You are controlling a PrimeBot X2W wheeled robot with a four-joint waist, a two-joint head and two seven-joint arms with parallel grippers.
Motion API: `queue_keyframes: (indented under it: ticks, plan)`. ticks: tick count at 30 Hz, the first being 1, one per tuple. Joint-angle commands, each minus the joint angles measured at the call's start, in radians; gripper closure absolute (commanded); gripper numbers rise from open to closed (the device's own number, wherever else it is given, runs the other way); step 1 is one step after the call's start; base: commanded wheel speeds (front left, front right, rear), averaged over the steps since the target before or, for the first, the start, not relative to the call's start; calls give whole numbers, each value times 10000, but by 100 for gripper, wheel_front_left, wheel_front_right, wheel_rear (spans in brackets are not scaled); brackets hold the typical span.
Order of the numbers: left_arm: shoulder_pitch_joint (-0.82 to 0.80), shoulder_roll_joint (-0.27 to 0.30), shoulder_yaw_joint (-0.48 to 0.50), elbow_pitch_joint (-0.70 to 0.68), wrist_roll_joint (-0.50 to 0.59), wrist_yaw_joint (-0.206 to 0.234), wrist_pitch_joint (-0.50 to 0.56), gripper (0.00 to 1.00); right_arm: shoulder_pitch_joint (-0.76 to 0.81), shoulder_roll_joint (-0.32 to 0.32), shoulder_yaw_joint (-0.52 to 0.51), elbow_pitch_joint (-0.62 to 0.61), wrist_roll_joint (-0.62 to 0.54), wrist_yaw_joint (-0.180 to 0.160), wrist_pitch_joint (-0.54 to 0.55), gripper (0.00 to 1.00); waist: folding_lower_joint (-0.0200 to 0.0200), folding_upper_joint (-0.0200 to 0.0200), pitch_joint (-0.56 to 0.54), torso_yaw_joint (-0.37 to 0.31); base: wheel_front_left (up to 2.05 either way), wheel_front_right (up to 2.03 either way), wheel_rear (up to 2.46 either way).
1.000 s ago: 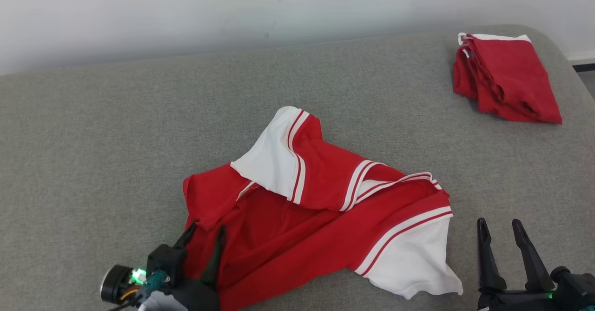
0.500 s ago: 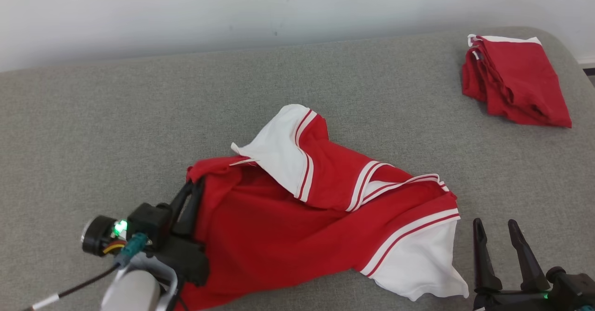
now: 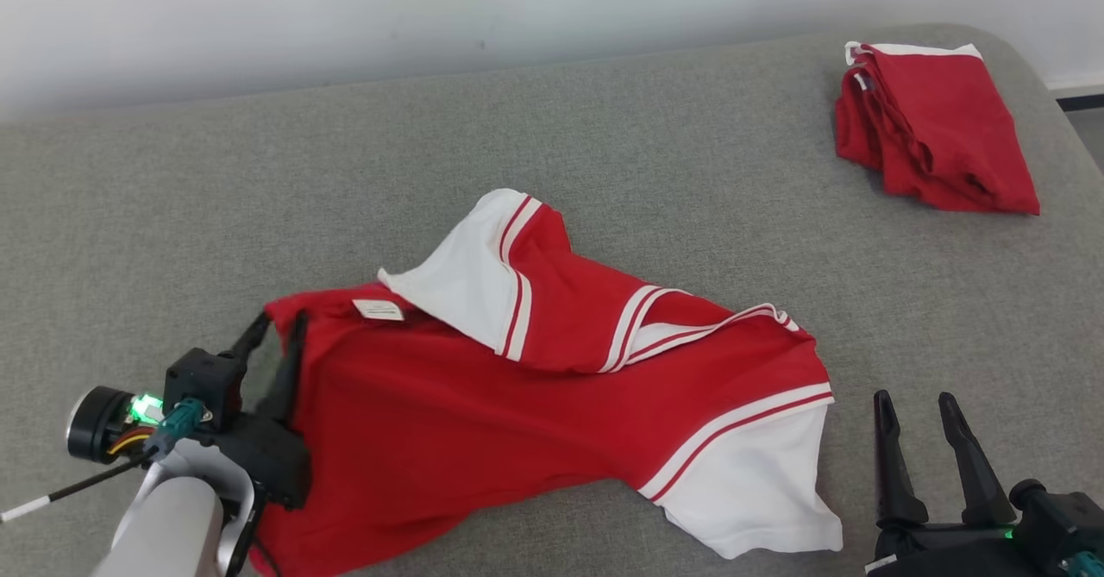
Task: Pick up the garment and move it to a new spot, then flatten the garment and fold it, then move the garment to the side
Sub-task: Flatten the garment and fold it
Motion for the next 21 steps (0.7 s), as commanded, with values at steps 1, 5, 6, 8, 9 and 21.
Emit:
queue_keyframes:
  ticks: [1,5,6,8,9,21]
  plan:
    - [91,-106,45,92,49,93,-61,0,55,25,-67,14,21,-21,-5,0,-1,-1,-93,75,0,0,0]
    - [777,-375,462,-546,-25,313,-51,0,250,-8,-147,53,-7,-21,-5,0,-1,-1,-444,362,0,0,0]
    - [950,-444,582,-777,-55,362,-51,0,286,-18,-155,51,-3,-21,-5,0,-1,-1,-527,423,0,0,0]
    - [1358,-593,819,-1358,-28,459,-52,0,374,-27,-167,45,13,-21,-4,0,-1,-1,-712,567,0,0,0]
    - [1598,-672,997,-1722,-9,552,-54,0,430,-25,-161,35,12,-21,-4,0,-1,-1,-797,638,0,0,0]
    - [4106,-1403,2346,-4779,601,982,-55,0,913,-80,-261,-86,-4,-21,-4,0,-1,-1,-1699,1417,0,0,0]
